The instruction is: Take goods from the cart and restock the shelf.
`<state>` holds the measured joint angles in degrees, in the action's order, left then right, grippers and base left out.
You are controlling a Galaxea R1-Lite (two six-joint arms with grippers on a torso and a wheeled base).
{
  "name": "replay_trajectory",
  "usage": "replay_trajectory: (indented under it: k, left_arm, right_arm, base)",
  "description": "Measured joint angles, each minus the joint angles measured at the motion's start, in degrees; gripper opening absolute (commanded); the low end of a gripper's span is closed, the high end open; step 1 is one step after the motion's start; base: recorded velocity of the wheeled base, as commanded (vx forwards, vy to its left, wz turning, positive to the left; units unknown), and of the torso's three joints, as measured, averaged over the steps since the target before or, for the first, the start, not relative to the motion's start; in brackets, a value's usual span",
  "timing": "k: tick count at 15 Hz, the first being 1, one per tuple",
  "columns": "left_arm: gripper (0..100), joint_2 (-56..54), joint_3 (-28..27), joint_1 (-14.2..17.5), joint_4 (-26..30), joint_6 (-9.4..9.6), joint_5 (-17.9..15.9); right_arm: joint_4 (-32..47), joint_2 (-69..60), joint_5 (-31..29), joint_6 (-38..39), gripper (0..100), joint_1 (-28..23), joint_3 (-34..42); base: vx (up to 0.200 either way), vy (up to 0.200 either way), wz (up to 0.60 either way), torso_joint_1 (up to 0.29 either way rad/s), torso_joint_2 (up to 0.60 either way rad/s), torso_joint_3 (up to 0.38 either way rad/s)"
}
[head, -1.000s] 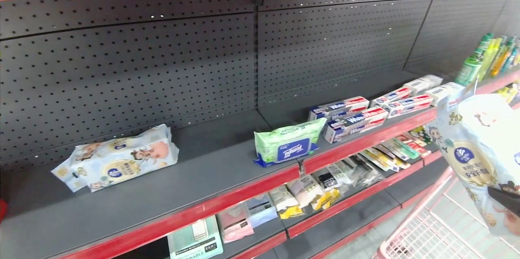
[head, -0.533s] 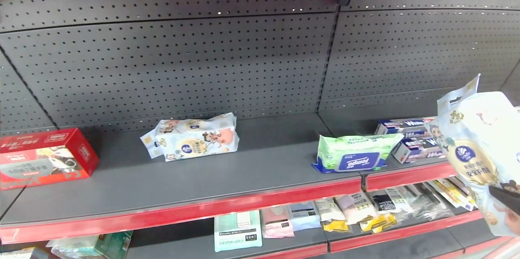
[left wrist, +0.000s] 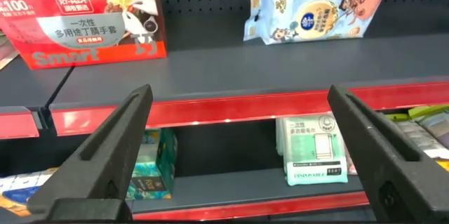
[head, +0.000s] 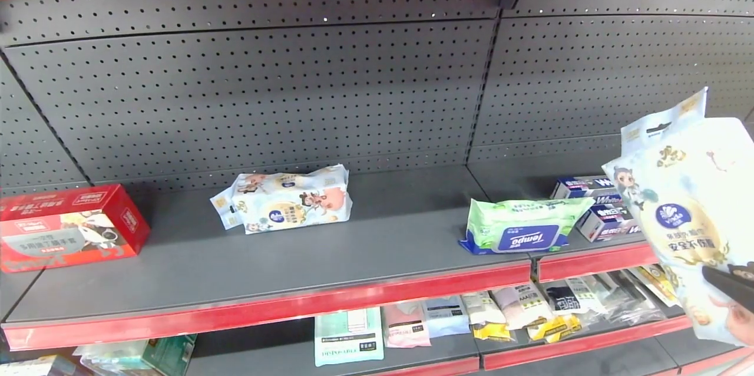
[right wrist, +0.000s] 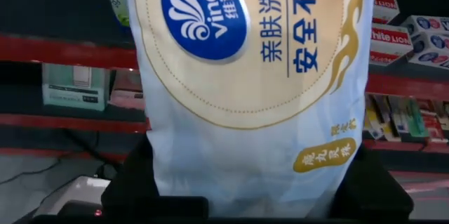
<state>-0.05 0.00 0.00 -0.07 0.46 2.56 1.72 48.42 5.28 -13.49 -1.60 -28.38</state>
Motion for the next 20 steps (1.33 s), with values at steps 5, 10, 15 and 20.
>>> replay_trajectory:
  k: [5, 10, 15, 20]
  left_arm:
    - [100, 0.02, 0.00, 0.00, 0.00, 0.05, -0.02]
    - [100, 0.02, 0.00, 0.00, -0.11, 1.61, -2.34]
    - [100, 0.67, -0.07, -0.27, 0.07, 0.90, -4.11]
    - [100, 2.41, -0.10, -0.94, 0.10, 0.05, -3.95]
  right_arm:
    - [-14.38, -4.46, 3.47, 4.85, 0, 1.44, 5.14]
    - [-13.87, -10.78, 2.90, 6.22, 0, 1.46, 9.14]
    - [-11.86, -15.46, 1.29, 4.14, 0, 0.45, 10.11]
    - [-11.31, -18.55, 0.18, -3.28, 0, 0.17, 11.85]
  base:
    - [0.000, 0.000, 0.00, 0.000, 0.00, 0.000]
    - [0.000, 0.000, 0.00, 0.000, 0.00, 0.000]
    - [0.000, 0.000, 0.00, 0.000, 0.00, 0.000]
    - [0.000, 0.000, 0.12, 0.000, 0.00, 0.000]
